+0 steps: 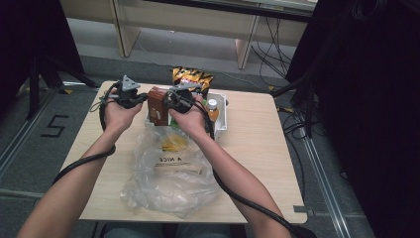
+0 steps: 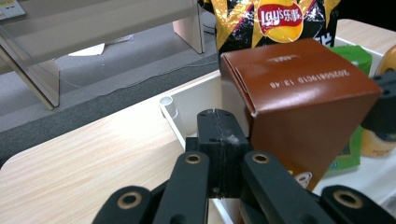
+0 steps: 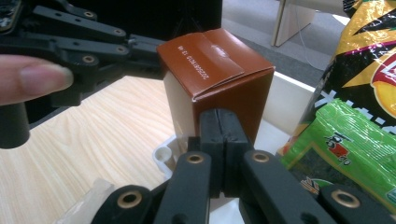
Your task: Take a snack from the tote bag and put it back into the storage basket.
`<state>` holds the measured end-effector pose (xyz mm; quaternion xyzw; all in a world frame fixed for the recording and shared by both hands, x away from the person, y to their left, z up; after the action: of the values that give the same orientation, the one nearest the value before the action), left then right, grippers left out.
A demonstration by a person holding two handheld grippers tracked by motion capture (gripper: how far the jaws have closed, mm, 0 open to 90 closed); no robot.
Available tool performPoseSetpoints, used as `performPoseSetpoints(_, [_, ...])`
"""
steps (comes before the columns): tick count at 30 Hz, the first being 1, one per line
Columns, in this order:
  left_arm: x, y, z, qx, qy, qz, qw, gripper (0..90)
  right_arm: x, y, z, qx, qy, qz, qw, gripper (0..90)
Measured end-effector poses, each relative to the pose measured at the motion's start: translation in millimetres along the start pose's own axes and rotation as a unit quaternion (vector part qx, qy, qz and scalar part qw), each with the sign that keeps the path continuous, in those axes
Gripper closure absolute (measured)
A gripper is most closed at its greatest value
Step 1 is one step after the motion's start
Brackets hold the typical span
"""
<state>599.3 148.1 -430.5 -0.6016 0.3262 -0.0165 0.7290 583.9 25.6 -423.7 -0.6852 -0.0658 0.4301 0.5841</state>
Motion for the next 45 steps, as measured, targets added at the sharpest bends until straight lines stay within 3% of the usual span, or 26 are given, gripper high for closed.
performPoseSetpoints(3, [-0.9, 0.4, -2.5, 0.001, 0.004, -0.003, 1.0000, 89.9, 0.5, 0.7, -3.6, -0.009, 0.006, 0.003, 0.9999, 90.0])
performPoseSetpoints(11, [-3.0, 1.4, -3.2, -0.001, 0.005, -0.002, 1.0000, 89.7, 1.4, 0.9, -2.9, -0.001, 0.005, 0.006, 1.0000, 90.0])
performPoseSetpoints(20, [-15.0, -2.8, 0.6, -0.005, -0.003, -0.015, 0.9999, 86.7, -12.0, -2.7, -9.9, -0.007, 0.020, -0.002, 0.9998, 85.4])
performPoseSetpoints(25, [-34.2, -3.1, 1.0, -0.008, 0.000, -0.025, 0.9997, 81.0, -31.2, -1.5, -14.3, -0.023, 0.028, -0.011, 0.9993, 76.2])
performPoseSetpoints(29, [-54.3, 1.2, -0.4, -0.017, 0.006, -0.037, 0.9992, 76.6, -55.8, 4.8, -17.1, -0.027, 0.017, -0.009, 0.9995, 69.5])
performPoseSetpoints(36, [-85.5, 13.4, -9.9, -0.022, 0.019, -0.048, 0.9984, 68.0, -99.1, 26.0, -24.7, -0.031, 0.016, -0.009, 0.9994, 54.5])
performPoseSetpoints(42, [-106.5, 21.1, -18.6, -0.012, 0.023, -0.059, 0.9979, 54.0, -134.6, 39.1, -35.5, -0.027, 0.022, -0.028, 0.9990, 47.7])
performPoseSetpoints(43, [-110.2, 24.2, -19.9, -0.010, 0.020, -0.058, 0.9981, 51.8, -139.2, 41.6, -38.5, -0.033, 0.027, -0.029, 0.9986, 47.2])
performPoseSetpoints(45, [-117.5, 33.1, -23.0, -0.015, 0.023, -0.059, 0.9979, 45.2, -151.6, 53.8, -43.8, -0.024, 0.028, -0.022, 0.9991, 45.7])
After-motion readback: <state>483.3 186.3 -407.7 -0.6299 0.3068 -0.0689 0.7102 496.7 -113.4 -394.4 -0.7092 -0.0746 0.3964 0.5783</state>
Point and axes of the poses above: each handheld gripper's, and its own axes: x roughly forward along the jaws, y roughly out of its underside, z roughly to its left, the point moved 8 cm from there along x, roughly forward along the jaws, and after that the axes turned 3 degrees about y, right-handed, at the moved point
